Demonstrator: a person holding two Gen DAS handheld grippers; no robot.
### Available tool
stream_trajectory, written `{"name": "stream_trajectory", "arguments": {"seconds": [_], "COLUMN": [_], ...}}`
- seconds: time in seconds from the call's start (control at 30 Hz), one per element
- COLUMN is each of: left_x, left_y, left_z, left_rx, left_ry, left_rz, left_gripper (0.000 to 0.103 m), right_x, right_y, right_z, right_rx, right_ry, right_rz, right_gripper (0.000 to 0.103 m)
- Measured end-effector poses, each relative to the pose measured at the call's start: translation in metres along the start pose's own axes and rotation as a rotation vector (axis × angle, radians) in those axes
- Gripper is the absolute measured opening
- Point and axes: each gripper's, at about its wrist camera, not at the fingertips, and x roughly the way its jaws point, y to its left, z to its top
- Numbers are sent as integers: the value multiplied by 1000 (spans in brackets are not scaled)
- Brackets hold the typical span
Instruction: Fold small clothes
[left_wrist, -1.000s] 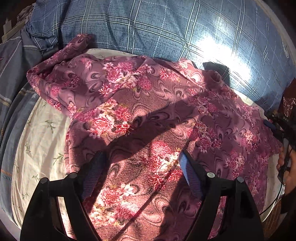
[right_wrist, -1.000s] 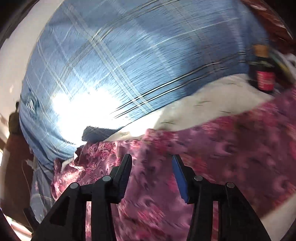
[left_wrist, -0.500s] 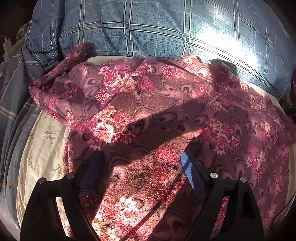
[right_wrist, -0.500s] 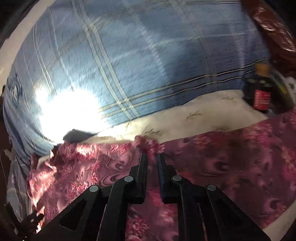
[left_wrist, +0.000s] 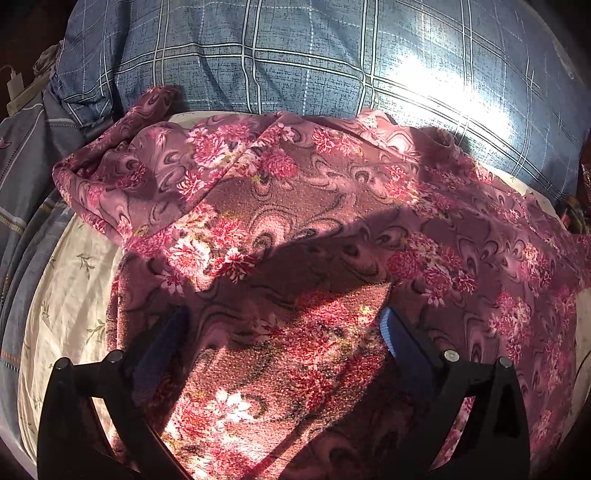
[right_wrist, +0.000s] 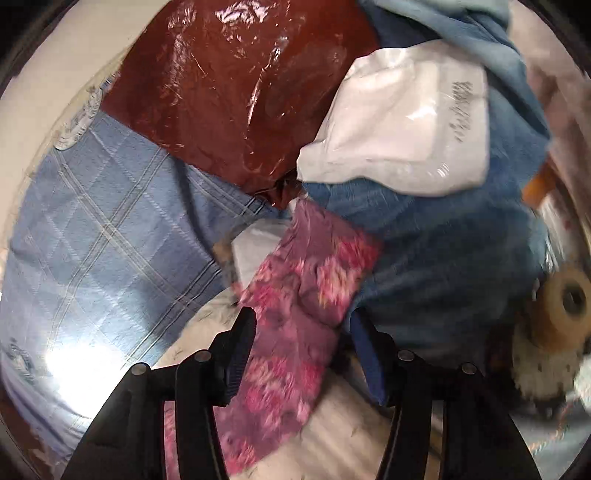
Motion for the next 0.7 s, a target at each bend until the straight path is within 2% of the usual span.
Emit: {"name": "stream_trajectory", "arguments": {"seconds": [0.03, 0.1, 0.13, 0.17, 0.23, 0.37, 0.5, 0.7], "left_x": [0, 0, 0, 0, -1, -1, -3, -28], "left_y": [0, -1, -1, -1, -1, -1, 1, 23], "left_z": [-1, -1, -1, -1, -2, -2, 2, 8], "left_rx": [5, 5, 4, 3, 4, 7, 2, -113], "left_ry": [-4, -9, -10, -12, -19, -19, 5, 12], "left_rz": [2, 2, 1, 1, 1, 3, -5, -128], "left_gripper": [103, 103, 103, 103, 103, 103, 103, 103], "right_x": [6, 11, 11, 10, -1, -34, -52, -62], "right_y": [3, 5, 5, 6, 13, 41, 84, 145], "right_z": [1, 1, 0, 0, -1, -9, -28, -73], "right_rx": [-4, -1, -14, -34, -83, -193, -299, -390], "right_ry": [4, -2, -8, -12, -53, -123, -88, 8], "right_rz": [-11, -27, -25, -31, -31, 64, 147, 267], "right_gripper": [55, 39, 16, 11, 11, 11, 11, 11]}}
